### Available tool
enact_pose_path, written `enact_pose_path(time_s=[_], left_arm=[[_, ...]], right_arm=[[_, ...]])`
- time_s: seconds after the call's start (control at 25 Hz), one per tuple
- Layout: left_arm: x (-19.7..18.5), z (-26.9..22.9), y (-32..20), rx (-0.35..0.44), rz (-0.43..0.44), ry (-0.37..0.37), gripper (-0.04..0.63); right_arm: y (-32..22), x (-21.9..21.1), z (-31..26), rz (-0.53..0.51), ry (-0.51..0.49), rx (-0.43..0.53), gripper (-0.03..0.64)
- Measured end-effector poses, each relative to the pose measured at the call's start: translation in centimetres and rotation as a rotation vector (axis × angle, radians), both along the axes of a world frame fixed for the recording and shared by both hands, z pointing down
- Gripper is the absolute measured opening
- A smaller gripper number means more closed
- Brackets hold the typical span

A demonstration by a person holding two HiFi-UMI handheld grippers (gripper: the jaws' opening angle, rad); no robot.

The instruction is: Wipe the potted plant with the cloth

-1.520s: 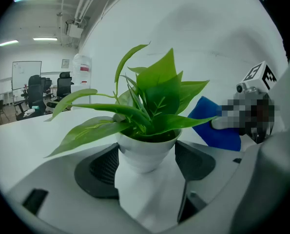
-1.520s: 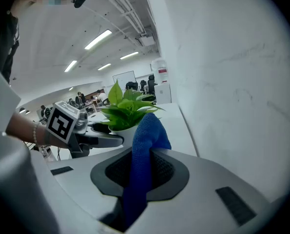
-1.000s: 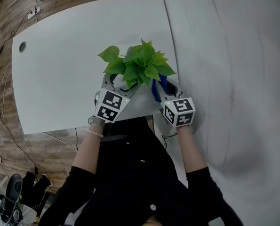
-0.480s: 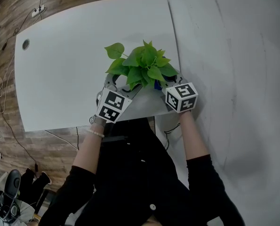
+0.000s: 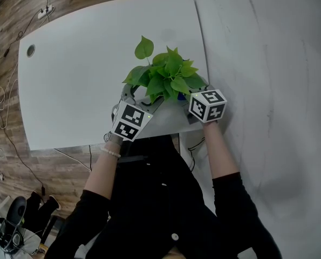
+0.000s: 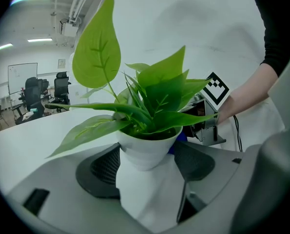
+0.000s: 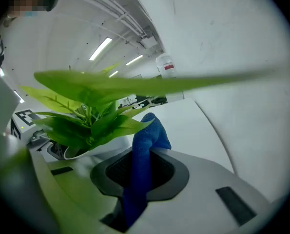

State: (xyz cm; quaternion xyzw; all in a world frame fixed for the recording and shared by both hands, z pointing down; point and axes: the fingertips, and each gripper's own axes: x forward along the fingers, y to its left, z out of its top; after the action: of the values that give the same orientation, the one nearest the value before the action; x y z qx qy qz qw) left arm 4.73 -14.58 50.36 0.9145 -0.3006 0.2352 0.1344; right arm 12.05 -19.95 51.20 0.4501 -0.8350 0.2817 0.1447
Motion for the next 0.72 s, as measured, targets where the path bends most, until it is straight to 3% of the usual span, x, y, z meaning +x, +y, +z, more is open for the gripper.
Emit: enact_pose_path(time_s=[0.16, 0.72], left_arm=[[-0.1, 0.5, 0.1, -0.006, -0.007, -0.004, 0.36], [-0.1, 1.3, 0.2, -0.013, -0.056, -0.02, 0.354]], right_arm=[[0.8, 0.1, -0.2, 0.016, -0.041, -0.007, 0.089], [5.4, -1.2, -0.7, 0.016, -0.006, -0.002, 0.089]])
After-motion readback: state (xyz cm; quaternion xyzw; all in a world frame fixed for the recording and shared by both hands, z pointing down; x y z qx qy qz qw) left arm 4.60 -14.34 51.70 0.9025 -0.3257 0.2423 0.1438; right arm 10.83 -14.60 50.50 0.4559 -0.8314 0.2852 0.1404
